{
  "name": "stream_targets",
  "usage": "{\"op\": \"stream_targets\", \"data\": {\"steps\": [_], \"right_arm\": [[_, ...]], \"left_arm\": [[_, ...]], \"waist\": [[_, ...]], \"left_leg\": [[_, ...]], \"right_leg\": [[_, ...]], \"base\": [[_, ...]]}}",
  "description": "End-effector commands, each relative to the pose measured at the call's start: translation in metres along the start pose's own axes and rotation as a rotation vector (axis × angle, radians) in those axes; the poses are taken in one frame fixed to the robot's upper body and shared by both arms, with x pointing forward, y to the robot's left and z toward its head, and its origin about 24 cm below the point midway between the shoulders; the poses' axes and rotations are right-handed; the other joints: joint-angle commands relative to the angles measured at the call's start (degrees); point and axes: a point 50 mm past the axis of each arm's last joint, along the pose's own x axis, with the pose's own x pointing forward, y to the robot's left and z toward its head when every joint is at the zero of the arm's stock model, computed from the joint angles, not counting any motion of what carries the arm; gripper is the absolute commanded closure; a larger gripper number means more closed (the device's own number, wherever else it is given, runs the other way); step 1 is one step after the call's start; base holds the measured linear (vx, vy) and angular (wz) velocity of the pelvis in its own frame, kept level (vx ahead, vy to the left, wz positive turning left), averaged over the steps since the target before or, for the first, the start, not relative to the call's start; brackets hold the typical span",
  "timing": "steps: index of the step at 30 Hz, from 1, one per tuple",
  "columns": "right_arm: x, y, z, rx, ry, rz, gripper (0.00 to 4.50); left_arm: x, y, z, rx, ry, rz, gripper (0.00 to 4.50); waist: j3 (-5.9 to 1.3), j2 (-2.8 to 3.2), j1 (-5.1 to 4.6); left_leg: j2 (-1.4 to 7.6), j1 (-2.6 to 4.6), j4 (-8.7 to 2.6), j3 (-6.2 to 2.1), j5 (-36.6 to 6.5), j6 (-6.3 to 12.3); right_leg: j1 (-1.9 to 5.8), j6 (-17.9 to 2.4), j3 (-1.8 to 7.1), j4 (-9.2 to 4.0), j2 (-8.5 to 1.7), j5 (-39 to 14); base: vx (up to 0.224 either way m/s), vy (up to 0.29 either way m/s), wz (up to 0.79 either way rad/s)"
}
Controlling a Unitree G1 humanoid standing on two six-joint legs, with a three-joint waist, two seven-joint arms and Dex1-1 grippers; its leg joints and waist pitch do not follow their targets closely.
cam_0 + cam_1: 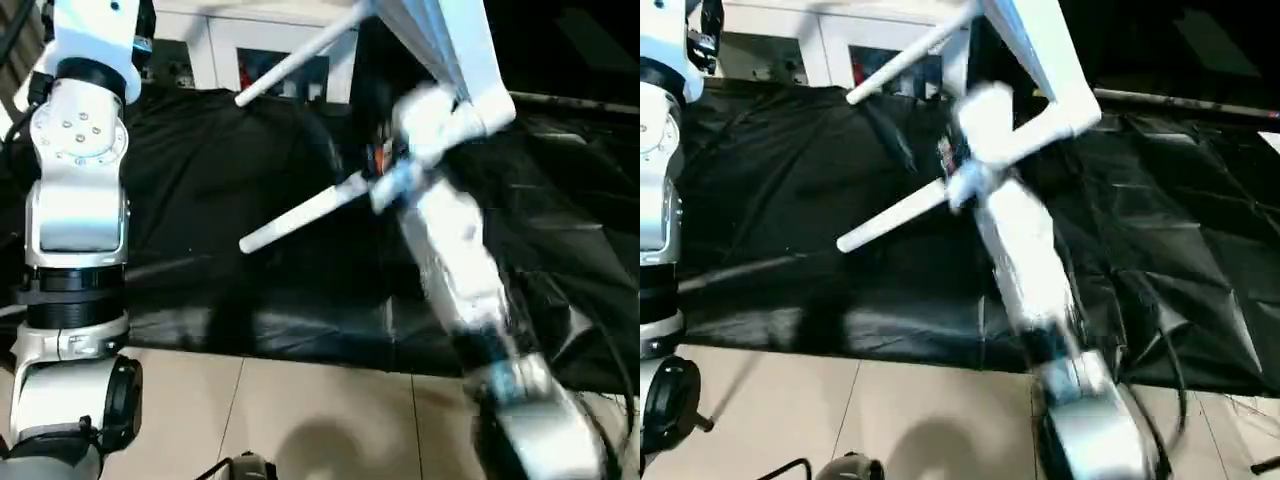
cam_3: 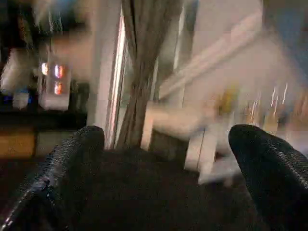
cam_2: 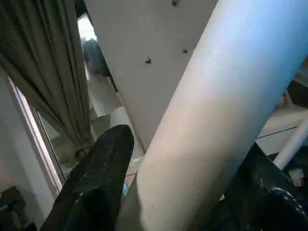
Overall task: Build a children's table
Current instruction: Flip table
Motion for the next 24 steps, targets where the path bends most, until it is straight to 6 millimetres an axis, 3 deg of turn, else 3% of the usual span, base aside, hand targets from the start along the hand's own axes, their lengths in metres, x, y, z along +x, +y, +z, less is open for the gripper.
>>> {"op": "stream_targets", "data": {"steps": [1, 3, 5, 8, 11, 12, 16, 18, 19, 24], "right_arm": [[-0.011, -0.008, -0.009, 0.064, 0.069, -0.104, 0.0], [-0.016, -0.017, -0.014, 0.088, 0.086, -0.197, 0.0], [-0.022, -0.035, -0.023, 0.108, 0.148, -0.363, 0.0], [-0.018, -0.046, -0.022, 0.162, 0.156, -0.431, 0.0], [-0.01, -0.052, -0.019, 0.212, 0.15, -0.446, 0.0], [-0.003, -0.055, -0.017, 0.234, 0.145, -0.449, 0.0], [0.016, -0.068, -0.016, 0.302, 0.182, -0.507, 0.0], [0.02, -0.068, -0.015, 0.335, 0.181, -0.505, 0.0], [0.021, -0.068, -0.015, 0.35, 0.175, -0.504, 0.29], [0.027, -0.07, -0.013, 0.447, 0.135, -0.454, 0.56]], "left_arm": [[-0.001, -0.006, -0.012, -0.088, 0.068, -0.011, 1.92], [-0.001, -0.006, -0.012, -0.088, 0.068, -0.011, 1.95], [0.0, -0.006, -0.013, -0.087, 0.07, -0.013, 1.97], [0.0, -0.006, -0.013, -0.087, 0.071, -0.014, 1.98], [0.0, -0.006, -0.013, -0.089, 0.073, -0.015, 1.98], [0.0, -0.006, -0.014, -0.089, 0.074, -0.016, 1.98], [0.0, -0.005, -0.014, -0.087, 0.076, -0.015, 1.98], [0.0, -0.005, -0.014, -0.086, 0.076, -0.015, 1.98], [0.0, -0.005, -0.014, -0.086, 0.076, -0.015, 1.98], [-0.001, -0.004, -0.015, -0.086, 0.078, -0.011, 1.99]], "waist": [[-4.66, 0.38, -0.36], [-4.59, 0.39, -0.6], [-4.49, 0.43, -0.67], [-4.46, 0.46, -0.8], [-4.55, 0.51, -0.83], [-4.67, 0.8, -0.96], [-4.68, 0.5, -1.05], [-4.68, 0.73, -0.8], [-4.72, 0.68, -0.89], [-4.9, 0.43, -0.7]], "left_leg": [[2.69, 2.7, -5.05, -2.11, -21.88, -4.24], [2.53, 2.26, -5.11, -2.07, -20.03, -4.2], [2.43, 2.43, -4.95, -1.94, -20.39, -4.36], [2.4, 2.74, -4.87, -1.91, -21.4, -4.76], [2.44, 2.67, -4.82, -1.88, -20.88, -4.52], [2.46, 2.58, -4.82, -1.99, -20.42, -4.59], [2.43, 2.56, -4.55, -1.68, -19.22, -4.29], [2.48, 2.59, -4.56, -1.62, -18.89, -4.1], [2.48, 2.48, -4.57, -1.65, -18.51, -4.06], [2.58, 2.3, -4.49, -1.53, -16.29, -2.99]], "right_leg": [[0.88, -7.98, 1.9, -5.07, -2.83, -13.87], [0.98, -8.29, 1.76, -4.87, -2.75, -12.34], [0.73, -7.98, 1.8, -5.01, -2.82, -13.94], [0.53, -7.39, 1.83, -5.25, -2.89, -15.98], [0.62, -7.48, 1.78, -5.12, -2.83, -14.18], [0.75, -7.89, 1.71, -4.89, -2.85, -13.14], [0.68, -9.09, 1.68, -4.62, -2.83, -11.91], [0.67, -9.08, 1.7, -4.63, -2.84, -11.47], [0.78, -9.12, 1.7, -4.48, -2.84, -10.78], [1.18, -10.16, 1.52, -4.15, -2.95, -7.76]], "base": [[0.0, 0.0, 0.0], [0.0, 0.0, 0.0], [0.0, 0.0, 0.0], [0.0, 0.0, 0.0], [0.0, 0.0, 0.0], [0.0, 0.0, 0.0], [0.0, 0.0, 0.0], [0.0, 0.0, 0.0], [0.0, 0.0, 0.0], [0.0, 0.0, 0.0]]}}
